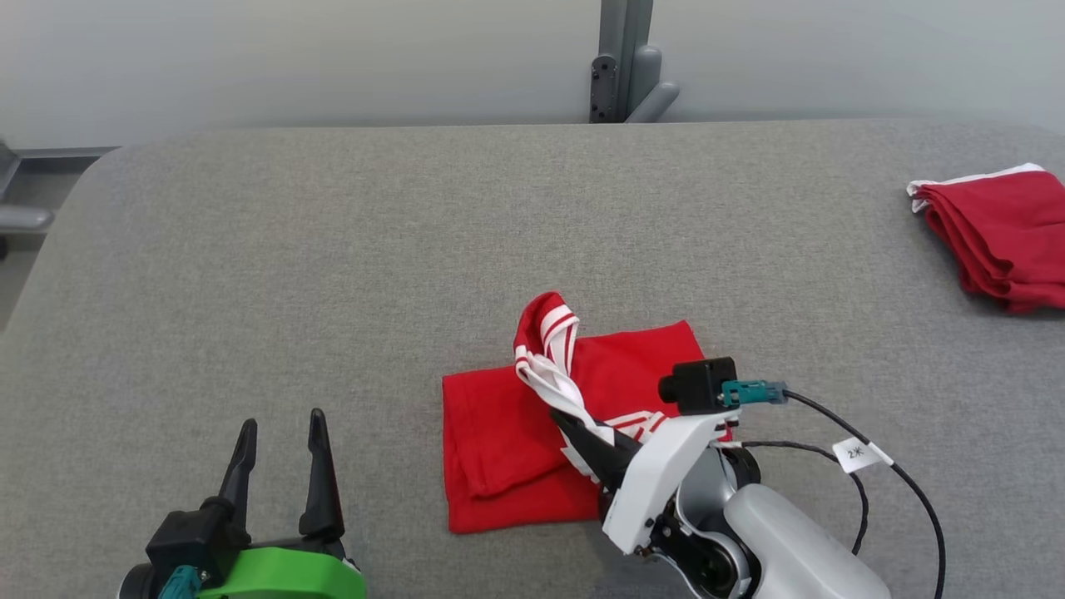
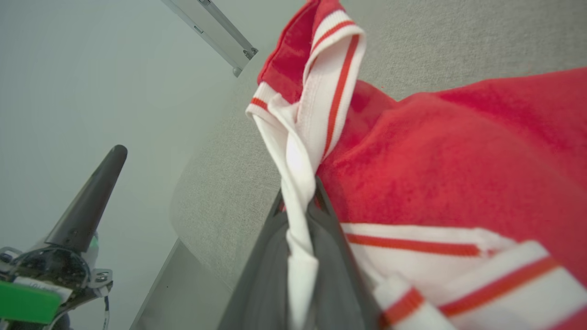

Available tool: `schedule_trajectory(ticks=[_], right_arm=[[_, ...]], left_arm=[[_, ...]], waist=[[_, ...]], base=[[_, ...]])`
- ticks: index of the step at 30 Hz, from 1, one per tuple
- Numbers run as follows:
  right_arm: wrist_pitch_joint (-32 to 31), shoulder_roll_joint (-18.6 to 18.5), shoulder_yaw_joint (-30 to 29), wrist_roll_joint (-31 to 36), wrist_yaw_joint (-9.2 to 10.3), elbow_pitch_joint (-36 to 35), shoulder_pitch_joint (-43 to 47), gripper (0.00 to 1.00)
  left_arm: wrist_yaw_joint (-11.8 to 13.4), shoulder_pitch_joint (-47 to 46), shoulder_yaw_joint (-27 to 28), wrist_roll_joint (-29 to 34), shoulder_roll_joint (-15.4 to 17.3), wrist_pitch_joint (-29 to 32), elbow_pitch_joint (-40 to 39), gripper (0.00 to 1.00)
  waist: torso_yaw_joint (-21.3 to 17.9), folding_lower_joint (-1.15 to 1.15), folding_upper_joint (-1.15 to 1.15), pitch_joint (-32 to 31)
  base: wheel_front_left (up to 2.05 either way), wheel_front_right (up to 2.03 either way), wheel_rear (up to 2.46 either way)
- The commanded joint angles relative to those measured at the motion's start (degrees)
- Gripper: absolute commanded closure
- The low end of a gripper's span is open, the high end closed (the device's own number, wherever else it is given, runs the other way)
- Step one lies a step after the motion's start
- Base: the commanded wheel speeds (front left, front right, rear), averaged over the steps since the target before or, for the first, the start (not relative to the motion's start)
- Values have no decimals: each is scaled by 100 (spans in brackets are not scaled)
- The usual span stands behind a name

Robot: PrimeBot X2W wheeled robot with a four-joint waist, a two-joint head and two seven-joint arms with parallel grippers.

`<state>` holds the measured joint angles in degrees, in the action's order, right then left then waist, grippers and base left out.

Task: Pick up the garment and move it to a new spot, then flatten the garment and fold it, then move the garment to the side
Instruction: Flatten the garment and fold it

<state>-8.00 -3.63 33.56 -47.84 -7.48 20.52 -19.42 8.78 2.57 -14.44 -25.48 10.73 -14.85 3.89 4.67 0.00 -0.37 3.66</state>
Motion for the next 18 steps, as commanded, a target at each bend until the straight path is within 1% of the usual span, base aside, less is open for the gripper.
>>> schedule_trajectory(ticks=[1,5,12,13,16,17,18], right_arm=[[102,23,76,-71,-1,144,-136,100],[316,66,316,-319,-1,528,-407,100],[708,70,1015,-1037,-1,1012,-853,100],[708,70,1015,-1037,-1,1012,-853,100],[851,70,1302,-1207,-1,1276,-1054,100],[879,73,1399,-1269,-1,1357,-1111,93],[924,74,1479,-1345,-1,1426,-1160,76]], left_arm=[[-28,-112,-18,39,-7,-4,11,0],[-62,-183,-57,41,-15,-11,63,0],[-105,-294,-117,52,-52,-21,167,0],[-105,-294,-117,52,-52,-21,167,0],[-112,-320,-115,51,-55,-25,198,0],[-117,-330,-117,50,-55,-26,210,0],[-111,-337,-113,48,-58,-27,225,0]], waist=[[82,0,37,53],[183,0,37,110],[346,0,37,170],[346,0,37,170],[387,0,37,174],[398,0,37,172],[406,0,37,169]], base=[[0,0,0],[0,0,0],[0,0,0],[0,0,0],[0,0,0],[0,0,0],[0,0,0]])
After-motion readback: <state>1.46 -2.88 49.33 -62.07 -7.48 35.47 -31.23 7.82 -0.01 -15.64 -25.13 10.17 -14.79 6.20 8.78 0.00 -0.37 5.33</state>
